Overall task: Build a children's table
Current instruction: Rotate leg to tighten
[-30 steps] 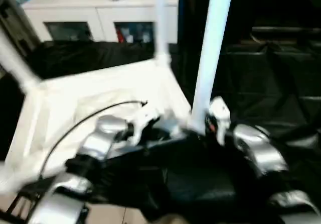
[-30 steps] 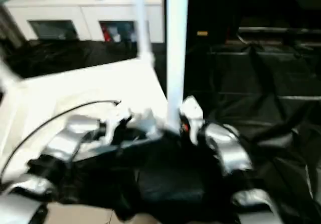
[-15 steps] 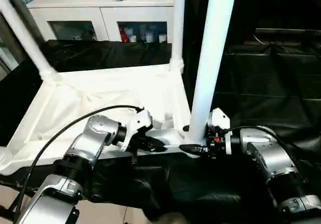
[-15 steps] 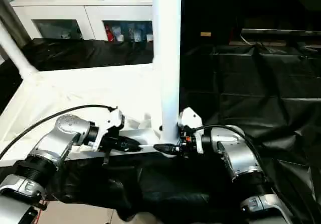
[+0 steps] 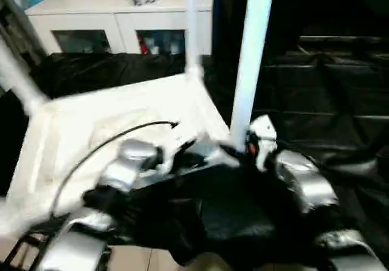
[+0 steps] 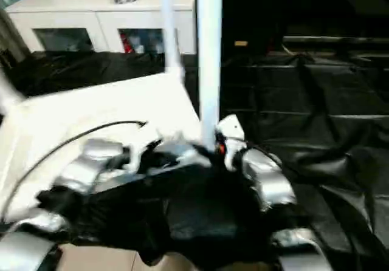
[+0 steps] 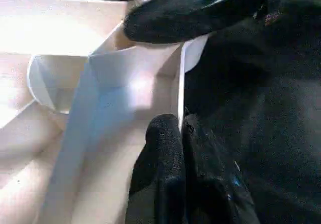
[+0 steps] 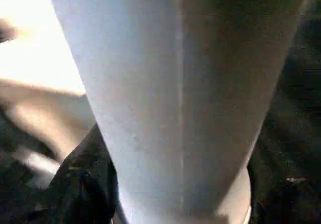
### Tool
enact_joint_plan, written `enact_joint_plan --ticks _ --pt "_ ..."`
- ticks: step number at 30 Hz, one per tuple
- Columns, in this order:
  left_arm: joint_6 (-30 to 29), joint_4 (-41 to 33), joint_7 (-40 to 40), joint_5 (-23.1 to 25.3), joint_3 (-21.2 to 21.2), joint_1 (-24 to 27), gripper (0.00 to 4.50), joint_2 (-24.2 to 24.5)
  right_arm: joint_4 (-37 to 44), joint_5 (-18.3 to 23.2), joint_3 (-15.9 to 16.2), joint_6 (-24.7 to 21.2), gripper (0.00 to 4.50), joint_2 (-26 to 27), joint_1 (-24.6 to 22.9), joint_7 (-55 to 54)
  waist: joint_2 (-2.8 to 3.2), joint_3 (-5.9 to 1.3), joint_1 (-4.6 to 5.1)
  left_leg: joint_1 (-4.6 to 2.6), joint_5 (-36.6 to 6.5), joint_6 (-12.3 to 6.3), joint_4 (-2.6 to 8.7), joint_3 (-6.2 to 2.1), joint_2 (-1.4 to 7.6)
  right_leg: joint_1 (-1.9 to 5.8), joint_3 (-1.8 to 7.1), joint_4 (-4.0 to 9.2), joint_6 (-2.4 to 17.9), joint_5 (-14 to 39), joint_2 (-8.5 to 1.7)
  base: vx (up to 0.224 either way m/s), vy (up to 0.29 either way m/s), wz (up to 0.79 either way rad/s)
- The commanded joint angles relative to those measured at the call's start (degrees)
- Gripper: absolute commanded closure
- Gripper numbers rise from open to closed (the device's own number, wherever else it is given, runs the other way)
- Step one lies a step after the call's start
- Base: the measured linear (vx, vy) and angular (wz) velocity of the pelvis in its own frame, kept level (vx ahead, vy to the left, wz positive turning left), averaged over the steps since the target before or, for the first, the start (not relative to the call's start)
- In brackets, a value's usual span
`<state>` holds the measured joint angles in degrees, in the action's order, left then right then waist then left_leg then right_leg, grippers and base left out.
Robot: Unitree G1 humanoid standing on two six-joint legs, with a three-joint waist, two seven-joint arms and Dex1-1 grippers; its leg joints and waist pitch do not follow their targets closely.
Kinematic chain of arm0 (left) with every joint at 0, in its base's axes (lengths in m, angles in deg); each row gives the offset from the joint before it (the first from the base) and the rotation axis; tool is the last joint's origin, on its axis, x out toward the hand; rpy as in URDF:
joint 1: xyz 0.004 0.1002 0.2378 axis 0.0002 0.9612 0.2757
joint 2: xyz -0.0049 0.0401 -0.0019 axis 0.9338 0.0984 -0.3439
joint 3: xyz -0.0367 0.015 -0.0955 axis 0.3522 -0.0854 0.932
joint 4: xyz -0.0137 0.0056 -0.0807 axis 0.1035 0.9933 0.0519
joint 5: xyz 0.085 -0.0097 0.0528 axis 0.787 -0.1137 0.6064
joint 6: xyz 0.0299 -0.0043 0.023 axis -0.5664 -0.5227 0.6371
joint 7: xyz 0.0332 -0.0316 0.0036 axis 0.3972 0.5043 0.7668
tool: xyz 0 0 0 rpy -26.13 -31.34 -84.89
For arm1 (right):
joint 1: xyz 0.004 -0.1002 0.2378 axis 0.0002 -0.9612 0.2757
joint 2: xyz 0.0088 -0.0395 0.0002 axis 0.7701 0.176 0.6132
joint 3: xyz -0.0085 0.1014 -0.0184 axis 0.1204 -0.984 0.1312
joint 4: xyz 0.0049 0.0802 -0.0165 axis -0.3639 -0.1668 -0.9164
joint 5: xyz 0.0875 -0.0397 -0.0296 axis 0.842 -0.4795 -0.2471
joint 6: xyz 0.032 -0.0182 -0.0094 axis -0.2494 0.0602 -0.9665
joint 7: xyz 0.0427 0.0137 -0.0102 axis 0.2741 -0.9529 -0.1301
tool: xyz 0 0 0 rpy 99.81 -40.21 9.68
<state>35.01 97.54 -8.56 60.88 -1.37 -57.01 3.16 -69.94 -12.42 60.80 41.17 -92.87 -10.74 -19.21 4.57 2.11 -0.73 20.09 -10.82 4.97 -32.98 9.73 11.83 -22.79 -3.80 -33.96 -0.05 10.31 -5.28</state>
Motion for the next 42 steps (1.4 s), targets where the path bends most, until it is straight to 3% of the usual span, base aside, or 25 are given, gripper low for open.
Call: enact_joint_plan --ticks 1,4,6,10,16,20,22,24,27,30,35,42 --pt "-0.8 0.5 7.1 -0.5 -0.3 -3.6 4.50 -5.2 -4.5 -1.9 4.7 -1.8 1.79 7.1 -0.1 -5.5 -0.24 -2.69 0.11 0.12 -17.0 -1.62 4.07 -0.04 0.21 2.29 1.52 5.44 10.1 23.2 -2.14 0.000 0.000 0.00" --pt "-1.0 1.4 10.6 -0.4 0.5 -4.1 4.50 -7.1 -6.6 -2.3 3.9 -0.8 1.79 9.7 1.1 -9.4 -0.34 -2.75 0.41 0.30 -17.2 -1.97 3.98 0.02 0.13 2.36 1.51 5.48 10.6 21.9 -2.15 0.000 0.000 0.00" --pt "-0.1 1.9 11.6 -0.3 0.6 -4.3 4.50 -8.2 -7.8 -1.7 3.0 1.0 1.24 11.6 1.8 -10.4 -0.29 -2.94 0.30 0.48 -16.4 -2.61 3.93 0.04 0.15 2.56 1.50 5.35 11.1 19.9 -2.21 0.000 0.000 0.00" --pt "1.4 1.7 9.7 -0.4 0.0 -3.8 4.50 -8.0 -7.2 0.3 2.5 0.8 1.00 12.5 1.9 -7.7 -0.05 -3.11 0.38 0.57 -15.3 -3.73 3.87 0.06 0.29 2.74 1.48 4.98 12.3 15.5 -2.13 0.000 0.000 0.00" --pt "3.6 -0.5 2.9 -1.5 -1.1 -2.1 4.50 -5.2 -5.9 -1.0 4.6 2.1 1.00 8.7 1.4 -2.4 -0.06 -3.18 0.46 0.82 -14.3 -4.32 3.79 0.10 0.34 2.99 1.46 4.74 13.2 13.5 -2.24 0.000 0.000 0.00" --pt "4.7 -2.4 -3.3 -2.5 -1.7 -0.5 4.50 -2.2 -3.3 0.1 6.1 2.9 1.00 3.9 0.6 9.0 -0.08 -3.47 0.50 1.15 -11.7 -5.91 3.42 0.13 0.37 3.57 1.34 4.09 14.9 8.0 -2.21 0.000 0.000 0.00" --pt "4.7 -2.6 -3.8 -2.6 -1.7 -0.4 4.50 -1.9 -3.0 0.2 6.3 3.0 1.00 3.5 0.5 10.0 -0.10 -3.44 0.41 1.09 -10.7 -6.83 3.23 0.31 0.44 3.47 1.29 3.99 15.7 6.3 -2.14 0.000 0.000 0.00" --pt "4.9 -3.3 -6.0 -3.0 -2.0 0.1 4.50 -0.9 -1.4 1.0 7.0 2.7 1.00 1.7 -0.1 14.2 0.00 -3.45 0.24 0.81 -10.6 -6.97 3.29 0.36 0.57 3.38 1.24 4.02 16.1 6.8 -2.14 0.000 0.000 0.00" --pt "5.1 -5.5 -12.6 -4.1 -2.9 1.4 4.50 2.2 5.0 3.6 10.8 0.3 1.00 -4.8 -3.0 28.4 -0.13 -3.28 -0.37 0.87 -11.6 -7.60 3.29 0.49 0.85 3.27 1.37 3.97 16.2 7.7 -2.06 0.000 0.000 0.00" --pt "5.2 -6.2 -15.1 -4.3 -3.3 1.8 4.50 3.5 7.5 4.0 12.6 -0.9 1.00 -7.2 -4.3 33.6 -0.33 -3.21 -1.20 0.55 -12.5 -6.99 3.41 0.53 0.92 3.10 1.43 4.11 15.9 9.7 -2.02 0.000 0.000 0.00" --pt "5.1 -6.9 -17.9 -4.6 -3.6 2.3 4.50 4.9 9.5 3.6 14.7 -1.8 1.00 -9.9 -5.6 38.6 -0.31 -3.07 -1.63 0.49 -14.0 -5.15 3.71 0.36 0.98 2.98 1.63 4.39 14.4 14.0 -2.27 0.000 0.000 0.00" --pt "4.8 -8.2 -20.8 -5.0 -4.3 3.1 4.50 6.9 11.8 3.4 16.2 -3.2 1.41 -11.1 -6.8 41.3 -0.41 -3.07 -1.64 0.58 -12.9 -5.26 3.69 0.37 0.91 2.93 1.59 4.30 14.4 13.2 -2.20 0.000 0.000 0.00"
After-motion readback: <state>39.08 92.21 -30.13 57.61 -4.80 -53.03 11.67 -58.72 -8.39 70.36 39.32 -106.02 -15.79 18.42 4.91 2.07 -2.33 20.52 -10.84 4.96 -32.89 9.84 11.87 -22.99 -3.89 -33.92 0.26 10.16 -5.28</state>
